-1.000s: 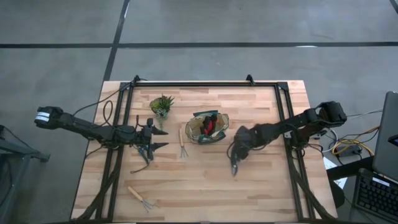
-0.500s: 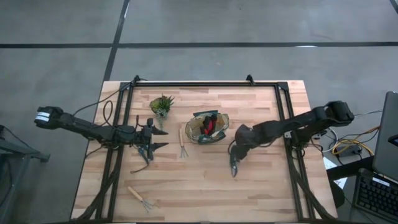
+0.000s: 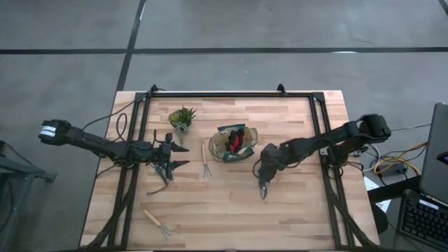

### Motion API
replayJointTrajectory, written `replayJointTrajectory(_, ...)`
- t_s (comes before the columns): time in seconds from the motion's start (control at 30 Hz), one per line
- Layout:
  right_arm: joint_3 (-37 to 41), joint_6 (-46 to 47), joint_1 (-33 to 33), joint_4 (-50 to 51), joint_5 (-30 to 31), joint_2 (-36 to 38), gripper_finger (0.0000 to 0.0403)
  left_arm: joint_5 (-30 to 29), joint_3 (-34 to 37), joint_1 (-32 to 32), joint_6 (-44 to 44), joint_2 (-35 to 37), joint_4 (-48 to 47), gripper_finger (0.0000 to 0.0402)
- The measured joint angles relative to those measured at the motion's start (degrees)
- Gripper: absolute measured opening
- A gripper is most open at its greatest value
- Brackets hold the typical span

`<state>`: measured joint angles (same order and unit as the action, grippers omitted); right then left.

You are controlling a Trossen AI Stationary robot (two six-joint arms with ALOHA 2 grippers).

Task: Pick & Place Garden tools in Gardening bag
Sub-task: Put the green shear scissors into the white gardening bag

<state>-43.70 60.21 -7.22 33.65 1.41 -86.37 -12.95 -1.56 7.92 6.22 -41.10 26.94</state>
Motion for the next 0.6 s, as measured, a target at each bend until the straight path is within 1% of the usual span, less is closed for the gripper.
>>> replayJointTrajectory(0.13,0.0,-0.5,0.0,-0.4,0.1,-1.7,0.0222,0.0,0.0,0.0,0.0,0.0,0.0,0.0234)
replayJointTrajectory(0.3,0.0,-1.8,1.0,-2.3,0.0,-3.3,0.0218,0.0,0.0,0.0,0.0,0.0,0.0,0.0234)
replayJointTrajectory(0.47,-0.2,-3.7,1.6,-2.1,0.0,-4.4,0.0191,0.0,0.0,0.0,0.0,0.0,0.0,0.0234)
replayJointTrajectory(0.6,-0.1,-5.6,1.6,-2.0,1.2,-4.6,0.0148,0.0,0.0,0.0,0.0,0.0,0.0,0.0234)
